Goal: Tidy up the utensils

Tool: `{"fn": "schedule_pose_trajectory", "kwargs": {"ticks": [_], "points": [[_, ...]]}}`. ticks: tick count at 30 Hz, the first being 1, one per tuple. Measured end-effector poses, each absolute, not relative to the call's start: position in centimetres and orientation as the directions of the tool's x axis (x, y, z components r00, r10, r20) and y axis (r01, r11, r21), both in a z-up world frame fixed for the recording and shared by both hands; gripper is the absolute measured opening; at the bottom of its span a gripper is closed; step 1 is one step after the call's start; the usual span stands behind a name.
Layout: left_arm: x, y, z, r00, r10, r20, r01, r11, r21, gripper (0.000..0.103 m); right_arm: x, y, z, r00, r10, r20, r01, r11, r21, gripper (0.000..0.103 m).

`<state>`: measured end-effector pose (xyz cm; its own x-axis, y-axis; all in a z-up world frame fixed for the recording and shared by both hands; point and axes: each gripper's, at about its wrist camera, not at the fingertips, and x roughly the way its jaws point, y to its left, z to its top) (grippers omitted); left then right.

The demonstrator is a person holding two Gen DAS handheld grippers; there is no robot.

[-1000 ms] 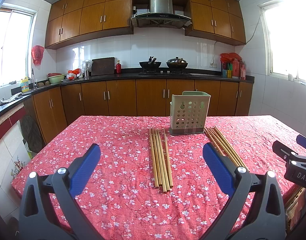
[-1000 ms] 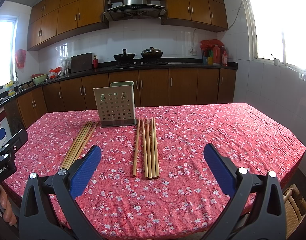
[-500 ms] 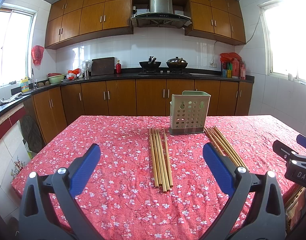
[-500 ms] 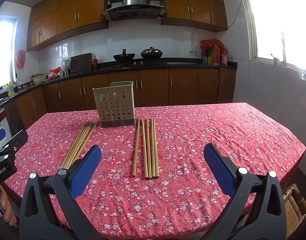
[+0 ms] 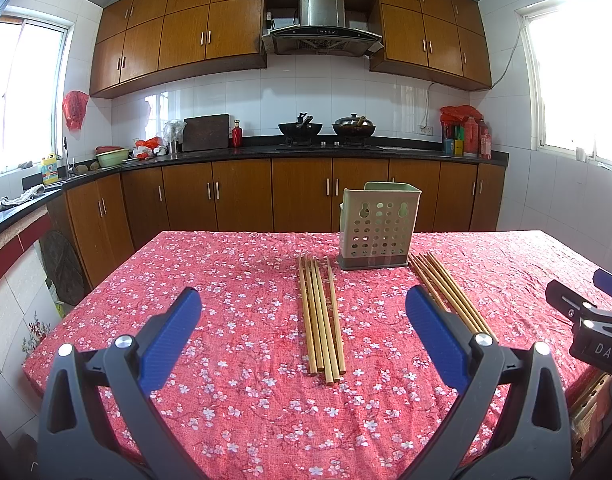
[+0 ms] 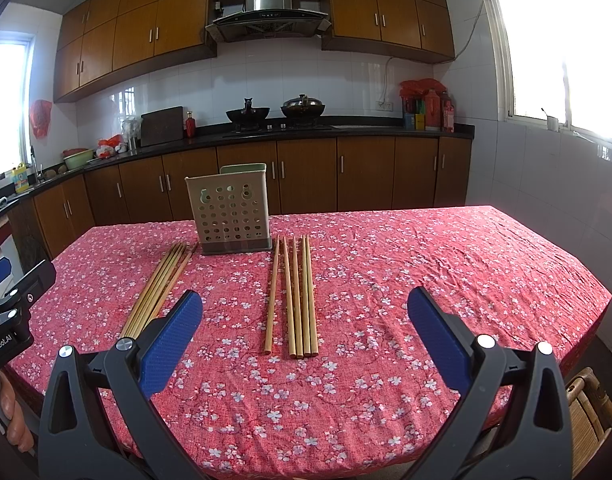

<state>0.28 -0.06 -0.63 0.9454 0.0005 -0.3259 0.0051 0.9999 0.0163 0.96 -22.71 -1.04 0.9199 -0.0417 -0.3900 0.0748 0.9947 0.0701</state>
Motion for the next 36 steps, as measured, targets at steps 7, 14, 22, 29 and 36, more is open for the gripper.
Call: {"fn": "schedule_pose_trajectory", "kwargs": {"ticks": [7, 14, 22, 29, 36], "points": [[0.2, 0.0, -1.2, 0.942, 0.001, -0.336, 0.002, 1.000, 0.009, 0.099, 1.0, -22.6, -1.2, 0.916, -0.044, -0.399, 0.079, 0.994, 0.070, 0.101], [3.9, 1.4, -3.4, 0.894, 0.005, -0.449, -0.034, 0.998, -0.056, 0.099, 3.4, -24.1, -2.5, 0.884, -0.046, -0.465, 0.104, 0.990, 0.099, 0.101], [8.3, 4.2, -4.4, 0.821, 0.022, -0.570, -0.079, 0.994, -0.076, 0.099, 10.3, -27.7, -4.9, 0.777, -0.019, -0.629, 0.162, 0.972, 0.170, 0.095], [12.5, 5.1, -6.0, 0.758, 0.042, -0.651, -0.093, 0.995, -0.045, 0.097, 16.6, -27.8, -8.5, 0.633, 0.094, -0.768, 0.108, 0.972, 0.209, 0.040], [15.7, 5.2, -7.8, 0.679, -0.051, -0.732, -0.045, 0.993, -0.110, 0.058, 18.6, -26.0, -9.6, 0.604, 0.134, -0.786, 0.063, 0.975, 0.215, 0.021]]}}
